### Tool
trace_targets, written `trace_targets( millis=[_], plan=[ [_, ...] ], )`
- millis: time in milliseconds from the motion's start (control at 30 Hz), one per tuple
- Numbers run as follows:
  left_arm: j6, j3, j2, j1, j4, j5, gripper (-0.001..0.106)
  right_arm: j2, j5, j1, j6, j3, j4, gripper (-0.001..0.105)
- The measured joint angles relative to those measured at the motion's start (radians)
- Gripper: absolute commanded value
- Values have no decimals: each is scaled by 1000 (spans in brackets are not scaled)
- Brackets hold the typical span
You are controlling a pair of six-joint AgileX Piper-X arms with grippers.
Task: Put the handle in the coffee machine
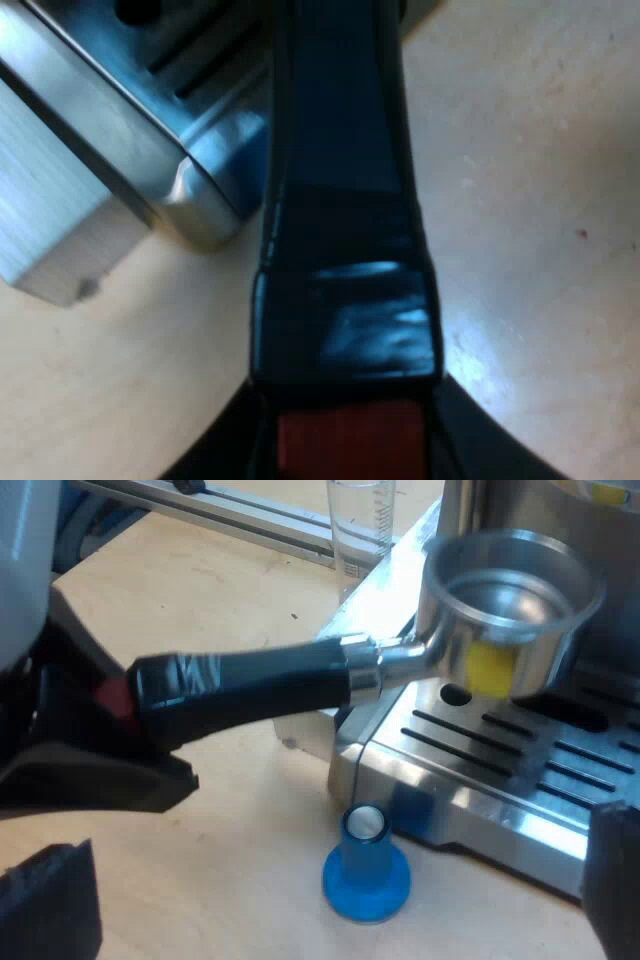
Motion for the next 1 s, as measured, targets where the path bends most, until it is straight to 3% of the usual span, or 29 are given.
trace_targets(
  millis=[233,467,833,1000],
  plan=[
    [0,0,0,0,-82,7,0,0,98,0,-3,0,-9,105],
    [-18,0,17,0,-53,13,0,0,172,0,-3,0,-8,105],
    [-20,0,147,0,-67,20,0,0,184,-21,-3,0,-10,105],
    [31,0,189,0,-95,20,0,12,191,-50,-3,0,-61,105]
  ],
)
